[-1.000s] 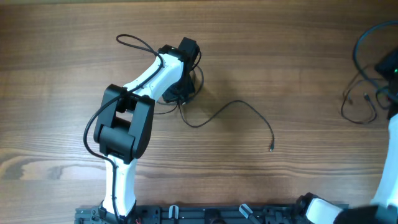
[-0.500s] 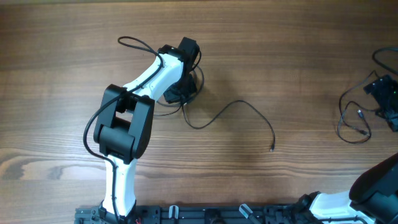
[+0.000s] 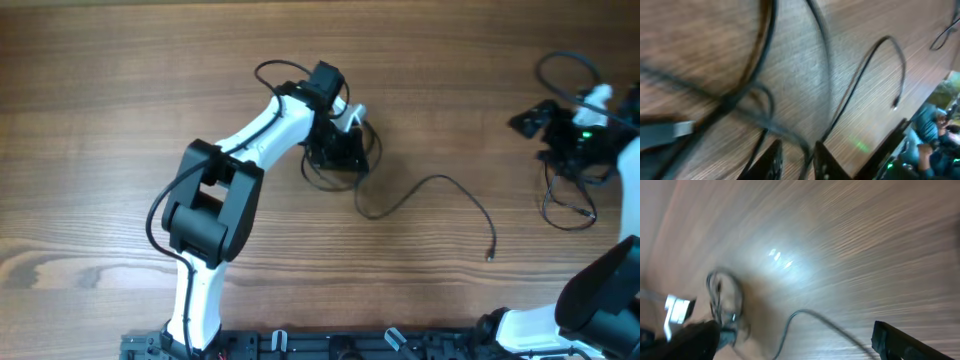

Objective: Untangle cables

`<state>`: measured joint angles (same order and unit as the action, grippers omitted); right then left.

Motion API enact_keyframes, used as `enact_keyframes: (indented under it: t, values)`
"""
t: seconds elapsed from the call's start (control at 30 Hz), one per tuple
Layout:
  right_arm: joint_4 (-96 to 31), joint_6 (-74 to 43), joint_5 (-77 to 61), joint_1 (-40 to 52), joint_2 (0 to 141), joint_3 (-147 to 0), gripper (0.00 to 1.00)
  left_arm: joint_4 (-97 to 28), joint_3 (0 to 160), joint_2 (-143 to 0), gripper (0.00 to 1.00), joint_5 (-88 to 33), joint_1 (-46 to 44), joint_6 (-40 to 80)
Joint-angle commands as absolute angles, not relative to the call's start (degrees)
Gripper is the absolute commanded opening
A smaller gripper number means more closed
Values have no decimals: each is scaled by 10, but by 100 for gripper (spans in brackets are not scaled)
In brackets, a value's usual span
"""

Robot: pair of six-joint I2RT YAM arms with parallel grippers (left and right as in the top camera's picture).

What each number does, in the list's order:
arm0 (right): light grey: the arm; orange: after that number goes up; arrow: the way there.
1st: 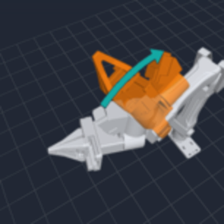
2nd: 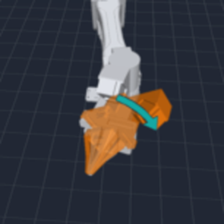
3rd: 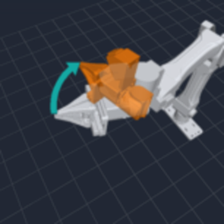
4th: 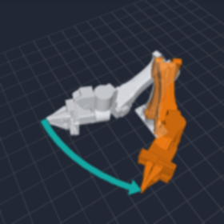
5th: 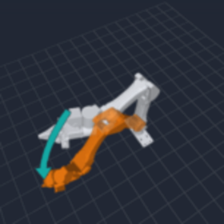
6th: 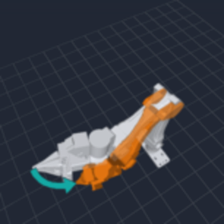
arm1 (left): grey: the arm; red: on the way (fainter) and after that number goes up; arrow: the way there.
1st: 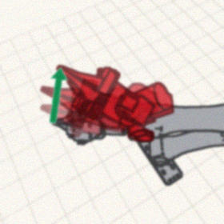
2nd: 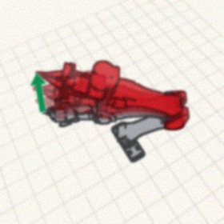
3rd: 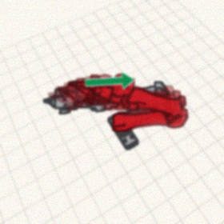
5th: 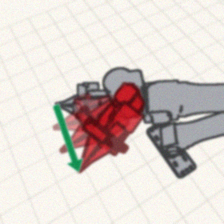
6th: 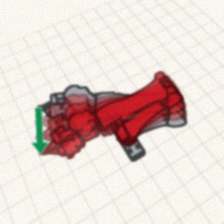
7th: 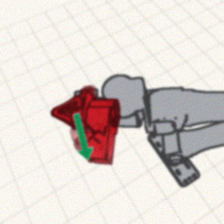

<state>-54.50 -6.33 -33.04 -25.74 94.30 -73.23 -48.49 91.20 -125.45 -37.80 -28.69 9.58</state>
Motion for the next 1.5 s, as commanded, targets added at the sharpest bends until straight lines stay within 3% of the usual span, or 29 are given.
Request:
enact_keyframes:
  t: [0.0, 0.2, 0.43, 0.6, 0.67, 0.77, 0.87, 0.9, 1.07, 1.13, 1.27, 1.43, 1.47]
  values:
    - [-549, -13, -324, -187, 950, -735, 100, -522, 908, -1214, 34, -334, -262, 62]
    - [-530, -25, -283, -43, 953, -735, 100, -548, 908, -1130, 41, -281, -170, 66]
    - [-437, -61, -282, 99, 993, -714, 97, -560, 908, -1127, 52, -277, -82, 67]
    - [-392, -75, -262, 166, 1059, -714, 70, -568, 908, -1127, 52, -275, -79, 67]
    - [-379, -107, -235, 179, 1089, -714, 65, -569, 908, -1127, 51, -275, -79, 67]
    - [-364, -132, -238, 186, 1128, -714, 47, -575, 908, -1127, 51, -275, -79, 66]
    - [-350, -156, -238, 186, 1140, -714, 18, -575, 908, -1127, 51, -275, -79, 66]
    - [-348, -160, -238, 186, 1140, -714, 14, -575, 908, -1127, 51, -275, -79, 66]
    - [-347, -190, -240, 186, 1140, -714, 15, -575, 908, -1127, 50, -275, -79, 67]
    - [-346, -211, -240, 187, 1140, -714, 22, -575, 908, -1127, 50, -275, -79, 67]
    - [-317, -211, -239, 199, 1140, -707, 21, -576, 908, -1127, 49, -275, -79, 67]
    - [-276, -220, -238, 200, 1141, -681, 14, -582, 908, -1127, 49, -275, -79, 67]
    - [-274, -226, -238, 200, 1141, -678, 7, -582, 908, -1127, 49, -275, -79, 67]
